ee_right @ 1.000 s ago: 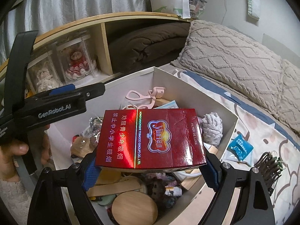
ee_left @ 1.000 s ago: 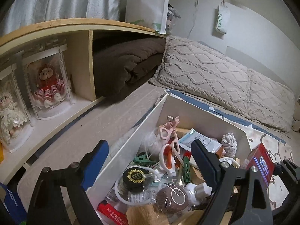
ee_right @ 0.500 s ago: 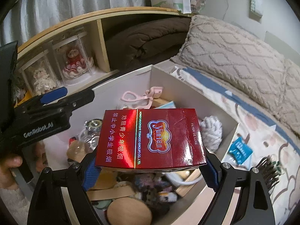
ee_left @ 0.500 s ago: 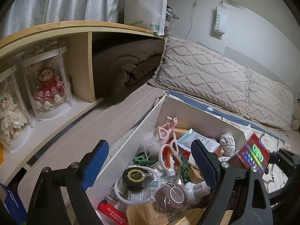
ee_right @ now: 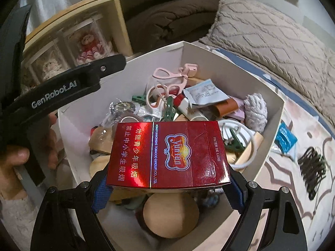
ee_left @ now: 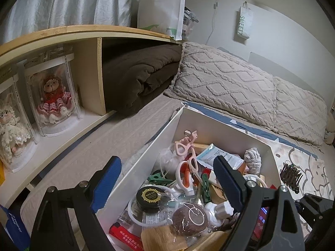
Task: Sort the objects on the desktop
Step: 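Lower the red pack into the box and open the right gripper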
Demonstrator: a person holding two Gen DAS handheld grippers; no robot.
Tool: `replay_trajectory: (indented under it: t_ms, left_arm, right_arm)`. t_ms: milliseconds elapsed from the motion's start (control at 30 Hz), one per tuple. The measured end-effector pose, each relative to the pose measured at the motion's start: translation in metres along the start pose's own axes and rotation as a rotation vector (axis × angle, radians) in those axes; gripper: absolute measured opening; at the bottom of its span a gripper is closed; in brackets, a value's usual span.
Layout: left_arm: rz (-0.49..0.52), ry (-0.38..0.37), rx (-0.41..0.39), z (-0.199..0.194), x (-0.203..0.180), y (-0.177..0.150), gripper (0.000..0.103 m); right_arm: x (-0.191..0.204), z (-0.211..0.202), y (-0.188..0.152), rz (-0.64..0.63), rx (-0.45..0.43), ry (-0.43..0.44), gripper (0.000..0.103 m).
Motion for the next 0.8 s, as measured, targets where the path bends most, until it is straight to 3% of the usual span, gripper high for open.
replay_trajectory:
  t_ms: [100,167,433,800]
  left_arm:
    - [-0.007,-0.004,-0.007,-0.003,0.0,0.001,0.09]
    - [-0.006,-0.004,-0.008,-0.003,0.0,0.001,0.09]
    - [0.001,-0.005,-0.004,-0.004,0.0,0.0,0.09]
    - [0.021,0.003,-0.001,-0.005,-0.003,-0.003,0.09]
  right_arm:
    - [-0.001,0.001,0.001,0.022,0.016,-0.006,0.09]
    - [-0.002,0.002,0.001,0.028,0.016,-0.016,0.103]
    - [-0.009,-0.002,0.005,0.035,-0.022,-0.045,0.103]
    - [-0.02,-0.012,0.017,0.097,-0.105,0.004,0.103]
Point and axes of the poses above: each gripper's, at about its wrist camera, not at the fingertips, and z roughly the way its jaws point, x to its left, y to its top, the point moved 8 cm from there along z, roughly the way its jaws point, and after that the axes turned 9 degrees about z, right-handed, at the moved point
